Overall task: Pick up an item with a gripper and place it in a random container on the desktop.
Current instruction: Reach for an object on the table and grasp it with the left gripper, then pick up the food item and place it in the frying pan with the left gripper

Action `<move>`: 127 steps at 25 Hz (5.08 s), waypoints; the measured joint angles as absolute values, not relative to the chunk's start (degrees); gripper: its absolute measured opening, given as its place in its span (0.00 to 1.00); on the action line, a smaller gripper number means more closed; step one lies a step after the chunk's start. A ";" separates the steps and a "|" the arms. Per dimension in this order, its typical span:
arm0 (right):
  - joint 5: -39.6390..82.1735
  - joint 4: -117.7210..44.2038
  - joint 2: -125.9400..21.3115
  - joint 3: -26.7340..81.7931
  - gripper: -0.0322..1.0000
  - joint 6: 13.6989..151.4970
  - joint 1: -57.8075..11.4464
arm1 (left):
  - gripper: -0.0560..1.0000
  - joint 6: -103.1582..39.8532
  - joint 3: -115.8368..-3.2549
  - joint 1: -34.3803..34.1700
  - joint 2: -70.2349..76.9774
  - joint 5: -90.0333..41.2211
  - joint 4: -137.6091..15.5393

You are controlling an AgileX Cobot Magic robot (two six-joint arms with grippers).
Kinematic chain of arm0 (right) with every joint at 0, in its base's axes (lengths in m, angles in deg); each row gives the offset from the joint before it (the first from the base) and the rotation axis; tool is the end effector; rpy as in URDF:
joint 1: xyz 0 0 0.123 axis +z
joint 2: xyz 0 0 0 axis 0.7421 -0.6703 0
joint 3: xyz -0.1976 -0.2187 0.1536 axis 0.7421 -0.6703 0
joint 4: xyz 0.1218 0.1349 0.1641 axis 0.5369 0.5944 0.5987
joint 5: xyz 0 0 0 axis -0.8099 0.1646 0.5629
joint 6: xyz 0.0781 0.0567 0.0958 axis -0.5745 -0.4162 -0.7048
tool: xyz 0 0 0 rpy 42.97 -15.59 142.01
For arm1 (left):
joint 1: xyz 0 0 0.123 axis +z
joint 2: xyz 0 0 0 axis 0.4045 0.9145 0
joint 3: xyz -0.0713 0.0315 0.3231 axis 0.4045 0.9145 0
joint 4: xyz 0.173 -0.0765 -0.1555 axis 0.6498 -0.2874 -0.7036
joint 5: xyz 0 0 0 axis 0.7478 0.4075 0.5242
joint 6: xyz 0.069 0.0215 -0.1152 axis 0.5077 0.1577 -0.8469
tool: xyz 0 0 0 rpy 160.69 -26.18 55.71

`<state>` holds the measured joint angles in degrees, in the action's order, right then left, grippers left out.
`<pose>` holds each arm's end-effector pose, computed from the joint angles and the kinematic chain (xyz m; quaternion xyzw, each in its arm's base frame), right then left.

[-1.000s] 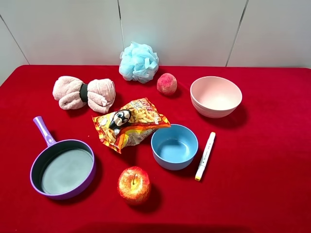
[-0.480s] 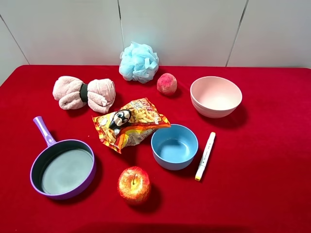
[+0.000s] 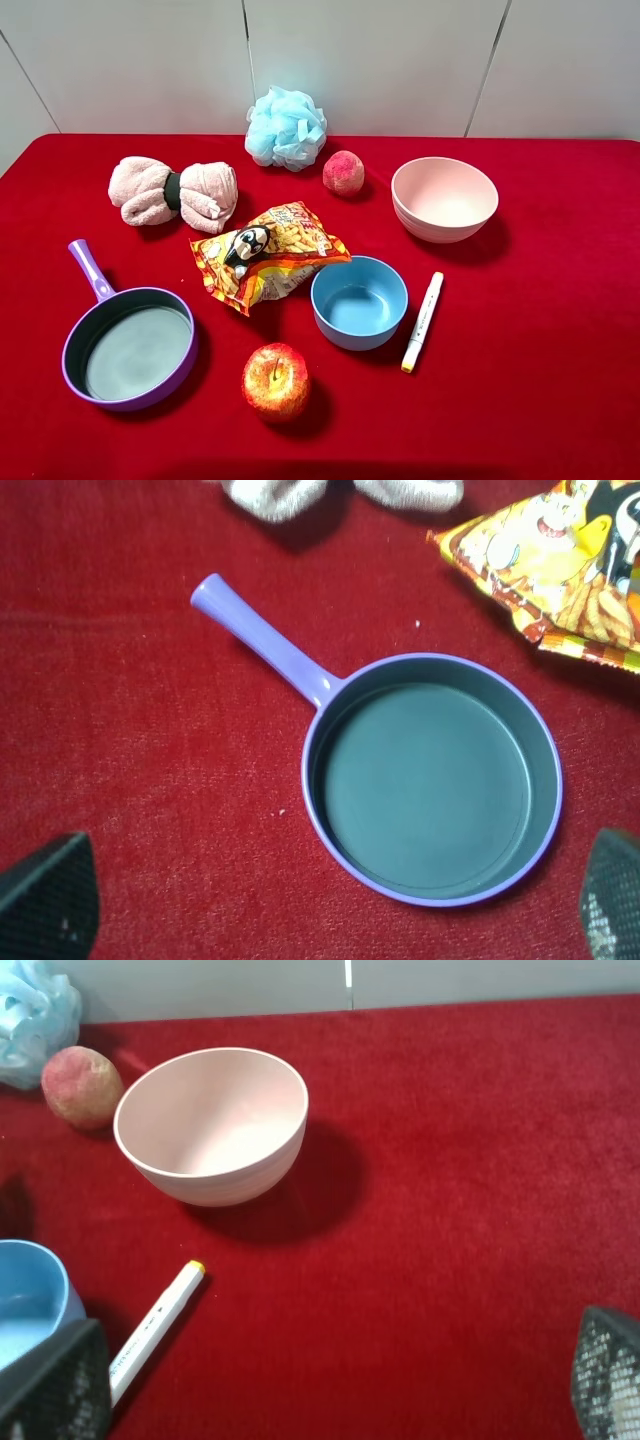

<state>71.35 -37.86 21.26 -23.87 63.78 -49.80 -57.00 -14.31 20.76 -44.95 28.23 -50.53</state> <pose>-0.0182 0.0145 0.2578 -0.0176 0.8421 0.0314 0.5381 0.0475 -0.0086 0.2888 0.0896 0.9088 -0.0058 0.4075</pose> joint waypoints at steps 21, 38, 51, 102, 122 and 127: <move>71.35 -37.86 21.26 -23.87 0.70 63.78 -49.80 | 0.93 -53.12 -35.40 12.40 -6.08 24.36 -53.36; 71.35 -37.86 21.26 -23.87 0.70 63.78 -49.80 | 0.93 -51.73 -54.80 9.34 18.07 26.04 -56.20; 71.35 -37.81 21.26 -23.87 0.70 63.78 -49.80 | 0.93 -48.55 -58.12 0.65 29.94 26.59 -55.07; 71.35 -37.81 21.26 -23.87 0.70 63.78 -49.80 | 0.85 -41.56 -72.34 -10.67 59.07 25.58 -52.07; 71.35 -37.81 21.26 -23.87 0.70 63.78 -49.80 | 0.47 -41.56 -72.70 -10.67 59.04 26.01 -51.26; 71.35 -37.81 21.26 -23.87 0.70 63.78 -49.80 | 0.46 -41.74 -73.26 -10.67 59.04 26.65 -51.21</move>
<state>71.35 -37.81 21.26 -23.87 63.78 -49.80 -41.74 -73.26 -10.67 59.04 26.65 -51.21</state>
